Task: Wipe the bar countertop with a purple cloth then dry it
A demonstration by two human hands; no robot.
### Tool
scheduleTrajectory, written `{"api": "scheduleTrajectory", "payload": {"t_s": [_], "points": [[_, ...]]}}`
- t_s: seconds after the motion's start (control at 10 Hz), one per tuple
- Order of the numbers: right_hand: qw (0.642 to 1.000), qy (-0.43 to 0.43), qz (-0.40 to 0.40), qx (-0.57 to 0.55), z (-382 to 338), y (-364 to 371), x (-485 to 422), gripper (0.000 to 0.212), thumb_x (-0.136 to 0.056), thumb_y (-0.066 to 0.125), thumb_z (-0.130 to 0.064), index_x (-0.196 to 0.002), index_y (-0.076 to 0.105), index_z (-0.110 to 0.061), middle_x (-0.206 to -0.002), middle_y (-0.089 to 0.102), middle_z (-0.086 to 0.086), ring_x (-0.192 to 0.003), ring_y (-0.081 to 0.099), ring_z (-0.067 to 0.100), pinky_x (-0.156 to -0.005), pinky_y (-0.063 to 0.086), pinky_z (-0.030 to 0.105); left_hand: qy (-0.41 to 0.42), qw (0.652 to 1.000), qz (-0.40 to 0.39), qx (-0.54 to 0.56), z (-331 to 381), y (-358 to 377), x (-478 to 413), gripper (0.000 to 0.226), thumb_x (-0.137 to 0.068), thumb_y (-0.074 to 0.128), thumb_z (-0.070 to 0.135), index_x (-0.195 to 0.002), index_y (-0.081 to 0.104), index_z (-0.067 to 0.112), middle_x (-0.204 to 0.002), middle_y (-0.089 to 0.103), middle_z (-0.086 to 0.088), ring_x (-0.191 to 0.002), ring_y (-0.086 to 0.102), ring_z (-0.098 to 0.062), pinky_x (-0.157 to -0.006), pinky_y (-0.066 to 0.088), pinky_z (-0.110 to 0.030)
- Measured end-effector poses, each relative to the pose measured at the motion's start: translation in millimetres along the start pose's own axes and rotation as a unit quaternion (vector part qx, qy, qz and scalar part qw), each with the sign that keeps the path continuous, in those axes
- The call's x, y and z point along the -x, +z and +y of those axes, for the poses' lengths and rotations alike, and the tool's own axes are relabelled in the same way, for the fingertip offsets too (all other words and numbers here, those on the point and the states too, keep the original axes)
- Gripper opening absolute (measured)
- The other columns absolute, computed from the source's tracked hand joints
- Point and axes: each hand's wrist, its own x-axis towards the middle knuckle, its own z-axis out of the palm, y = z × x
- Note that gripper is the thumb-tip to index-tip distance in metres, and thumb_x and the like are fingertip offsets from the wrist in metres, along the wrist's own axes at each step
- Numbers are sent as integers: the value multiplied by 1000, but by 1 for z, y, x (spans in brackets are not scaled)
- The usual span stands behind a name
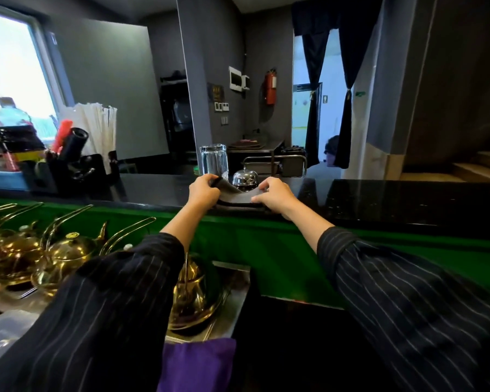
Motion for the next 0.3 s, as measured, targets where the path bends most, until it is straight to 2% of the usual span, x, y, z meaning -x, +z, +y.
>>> {"api": "scheduleTrajectory", "payload": {"t_s": [0.1,0.2,0.3], "points": [[989,-25,3,148,2,7,0,29,-93,59,-28,-100,61,0,-118,58,17,-118,48,35,-94,42,41,91,988,-9,-121,-13,3,-6,66,-82,51,-2,-142,39,23,-134,52,-18,-122,47,-38,-102,41,-40],[957,-54,7,284,6,8,8,43,-100,39,-36,-77,61,-7,-115,62,15,-126,40,35,-103,30,46,112,956,-35,-267,-17,6,-1,47,-92,41,11,-135,50,29,-130,55,-18,-122,42,-36,-101,37,-47],[955,-27,-57,291,11,1,14,50,-103,25,-41,-118,63,-11,-131,57,13,-138,28,35,-112,15,57,79,946,-26,-313,-10,9,3,45,-93,35,11,-130,55,25,-128,55,-20,-128,37,-33,-102,33,-47]]}}
